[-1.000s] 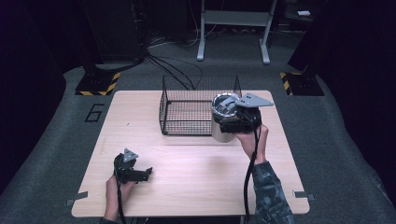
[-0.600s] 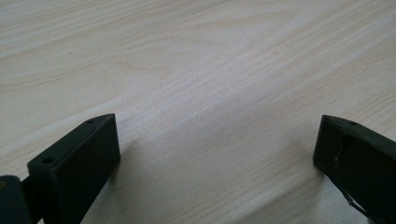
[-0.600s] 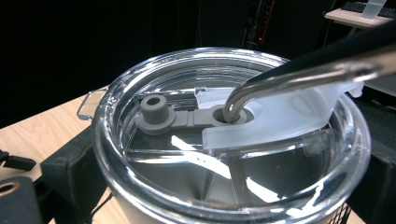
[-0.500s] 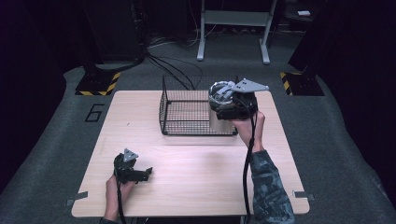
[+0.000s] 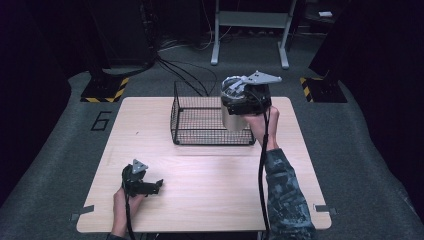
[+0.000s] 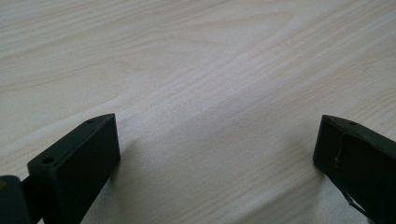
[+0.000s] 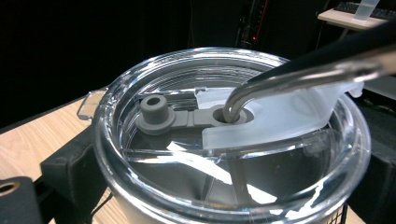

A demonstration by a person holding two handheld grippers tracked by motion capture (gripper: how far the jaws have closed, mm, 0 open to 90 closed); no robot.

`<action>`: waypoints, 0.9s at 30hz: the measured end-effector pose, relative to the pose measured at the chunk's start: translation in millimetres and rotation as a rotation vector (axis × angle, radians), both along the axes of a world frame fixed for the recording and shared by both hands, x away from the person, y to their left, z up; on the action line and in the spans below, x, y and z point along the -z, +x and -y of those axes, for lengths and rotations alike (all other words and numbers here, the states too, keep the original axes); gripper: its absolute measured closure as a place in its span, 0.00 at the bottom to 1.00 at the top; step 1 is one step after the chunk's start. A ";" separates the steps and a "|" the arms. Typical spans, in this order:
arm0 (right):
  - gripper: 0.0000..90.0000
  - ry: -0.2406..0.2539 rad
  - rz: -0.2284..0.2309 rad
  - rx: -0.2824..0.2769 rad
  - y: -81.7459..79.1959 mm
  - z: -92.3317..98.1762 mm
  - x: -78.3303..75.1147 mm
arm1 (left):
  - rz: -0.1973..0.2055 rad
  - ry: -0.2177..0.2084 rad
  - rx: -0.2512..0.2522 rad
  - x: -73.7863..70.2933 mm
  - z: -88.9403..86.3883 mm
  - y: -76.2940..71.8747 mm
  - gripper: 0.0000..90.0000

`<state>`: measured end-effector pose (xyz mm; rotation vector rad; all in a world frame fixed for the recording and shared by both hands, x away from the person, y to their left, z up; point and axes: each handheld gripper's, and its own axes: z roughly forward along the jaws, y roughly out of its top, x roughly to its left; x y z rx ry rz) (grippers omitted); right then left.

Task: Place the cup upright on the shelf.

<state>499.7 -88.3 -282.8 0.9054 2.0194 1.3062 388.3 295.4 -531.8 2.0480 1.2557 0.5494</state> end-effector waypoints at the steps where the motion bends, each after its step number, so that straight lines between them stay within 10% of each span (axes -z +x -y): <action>1: 0.04 -0.001 -0.001 0.001 2.2 -1.2 -0.2 | 0.000 0.000 0.000 0.0 0.0 0.0 0.00; 27: 0.04 0.001 -0.049 0.047 50.6 -31.2 9.2 | -0.008 0.006 0.007 -0.4 -0.4 -0.4 0.00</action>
